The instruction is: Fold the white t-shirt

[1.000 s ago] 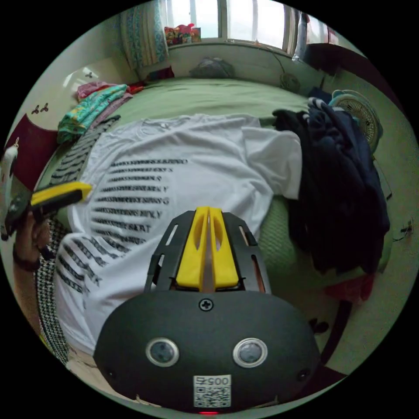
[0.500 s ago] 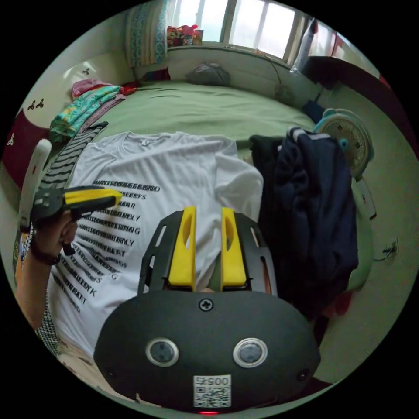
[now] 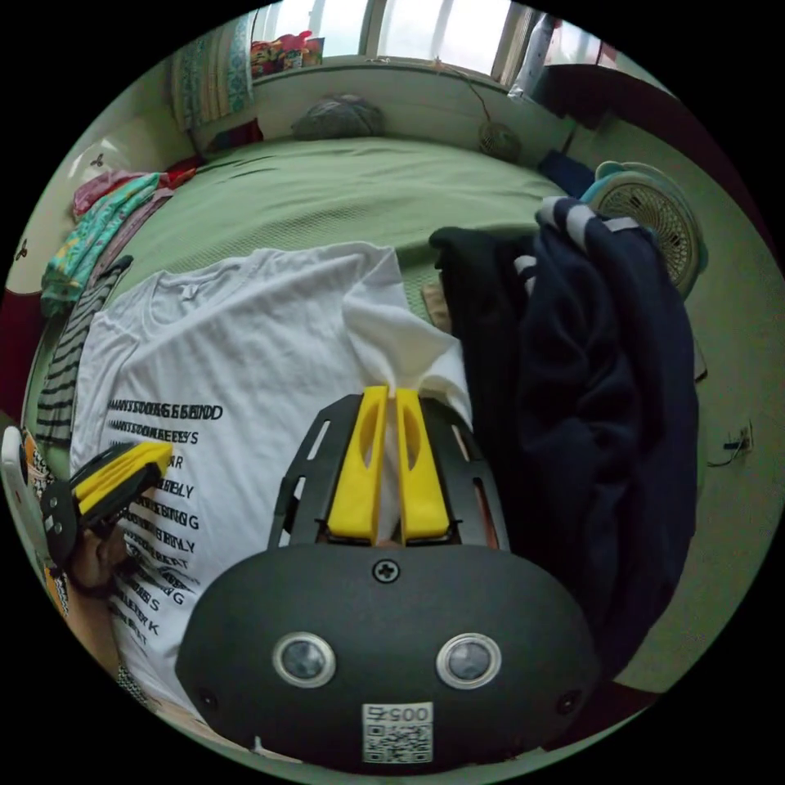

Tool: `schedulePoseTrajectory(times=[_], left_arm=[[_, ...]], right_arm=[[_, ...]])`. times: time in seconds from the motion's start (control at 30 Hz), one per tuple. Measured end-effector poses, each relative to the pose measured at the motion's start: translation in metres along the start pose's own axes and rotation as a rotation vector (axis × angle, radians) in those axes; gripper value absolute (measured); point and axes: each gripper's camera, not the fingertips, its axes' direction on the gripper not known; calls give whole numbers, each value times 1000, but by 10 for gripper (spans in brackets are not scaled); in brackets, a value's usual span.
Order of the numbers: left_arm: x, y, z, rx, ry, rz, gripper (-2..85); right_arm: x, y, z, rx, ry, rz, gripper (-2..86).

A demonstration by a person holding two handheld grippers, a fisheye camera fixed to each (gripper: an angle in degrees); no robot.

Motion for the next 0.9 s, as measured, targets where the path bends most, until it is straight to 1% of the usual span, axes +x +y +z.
schedulePoseTrajectory(times=[0.13,0.27,0.43,0.53,0.57,0.63,0.77,0.9], left_arm=[[-3,-1,6,4,20,-7,-7],[-2,-1,11,12,10,-8,-7],[-2,-1,17,14,3,-6,-7],[-3,-1,20,18,10,-7,-7],[-4,-1,22,18,17,-9,-7],[-6,-1,24,18,29,-15,-7],[-9,-2,28,15,48,-23,-7],[-9,-2,31,11,50,-23,-7]], right_arm=[[4,-3,-16,0,6,3,-7],[4,-17,-42,25,-65,32,-8],[-16,-47,-73,76,-115,42,-4],[-39,-69,-72,18,-165,17,5],[-48,-76,-67,-27,-166,-7,17],[-57,-82,-63,-56,-162,-41,39],[-44,-70,-64,-63,-205,-57,54],[-18,-26,-57,-70,-101,-94,58]])
